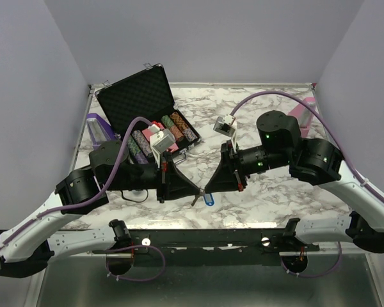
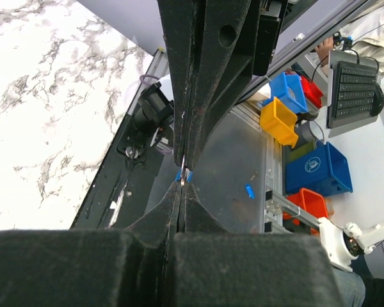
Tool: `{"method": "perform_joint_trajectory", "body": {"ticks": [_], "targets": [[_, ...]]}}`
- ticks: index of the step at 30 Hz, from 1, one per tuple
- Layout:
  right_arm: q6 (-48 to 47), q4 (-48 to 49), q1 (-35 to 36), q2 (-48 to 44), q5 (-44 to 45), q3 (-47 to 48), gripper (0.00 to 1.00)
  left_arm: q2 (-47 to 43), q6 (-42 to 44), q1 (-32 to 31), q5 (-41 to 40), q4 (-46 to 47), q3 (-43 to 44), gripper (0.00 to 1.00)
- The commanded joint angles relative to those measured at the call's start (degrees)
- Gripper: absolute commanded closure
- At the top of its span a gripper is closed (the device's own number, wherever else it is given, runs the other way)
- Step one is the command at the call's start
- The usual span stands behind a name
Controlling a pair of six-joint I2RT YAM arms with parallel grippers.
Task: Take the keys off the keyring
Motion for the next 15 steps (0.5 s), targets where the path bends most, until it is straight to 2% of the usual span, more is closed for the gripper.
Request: {"method": "perform_joint_trajectory", "body": {"ticks": [1,6,15], "targets": [[-1.2,-4.1,1.8,1.4,0.4,1.7,0.99,1.5,1.4,0.4,-5.3,1.2,2.6,1.00],[-2.3,-6.1,1.8,2.1,2.6,3.2,0.99,4.3,-0.8,0.4,-8.8,-6.5,8.3,1.00],[-3.0,-6.3,1.9,2.5,4.0,3.4,0.99,5.2,-5.1,0.8,-10.5,-9.0,12.4,1.00]]}}
